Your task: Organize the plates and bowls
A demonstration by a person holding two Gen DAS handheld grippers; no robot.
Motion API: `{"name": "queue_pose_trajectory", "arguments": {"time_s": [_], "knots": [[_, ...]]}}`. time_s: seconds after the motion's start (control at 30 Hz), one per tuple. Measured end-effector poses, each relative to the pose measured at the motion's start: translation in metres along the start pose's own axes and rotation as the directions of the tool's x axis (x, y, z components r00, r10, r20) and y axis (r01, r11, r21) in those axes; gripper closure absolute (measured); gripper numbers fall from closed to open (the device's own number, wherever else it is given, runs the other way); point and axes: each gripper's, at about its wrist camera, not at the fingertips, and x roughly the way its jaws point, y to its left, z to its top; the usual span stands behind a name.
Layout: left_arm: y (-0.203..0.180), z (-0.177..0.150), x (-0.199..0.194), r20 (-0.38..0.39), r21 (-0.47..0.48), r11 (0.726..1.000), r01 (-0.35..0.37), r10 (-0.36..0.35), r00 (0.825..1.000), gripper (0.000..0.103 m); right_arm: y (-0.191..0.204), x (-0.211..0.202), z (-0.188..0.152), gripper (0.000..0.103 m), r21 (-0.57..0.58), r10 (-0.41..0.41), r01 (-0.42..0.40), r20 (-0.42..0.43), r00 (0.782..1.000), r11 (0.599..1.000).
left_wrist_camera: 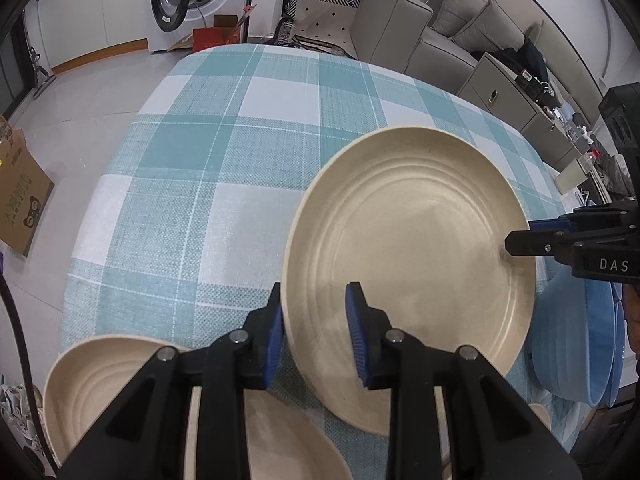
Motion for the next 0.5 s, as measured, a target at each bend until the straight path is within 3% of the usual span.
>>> {"name": "queue_pose_trajectory", "arguments": {"time_s": [0.5], "knots": [[-0.009,-0.005,0.01,-0.033,0.063,0.997,-0.046,0.048,0.998,0.072,-0.004,0.03,0.001,0.082,0.012,-0.01,0.011,-0.087,0.996,1.0]]}}
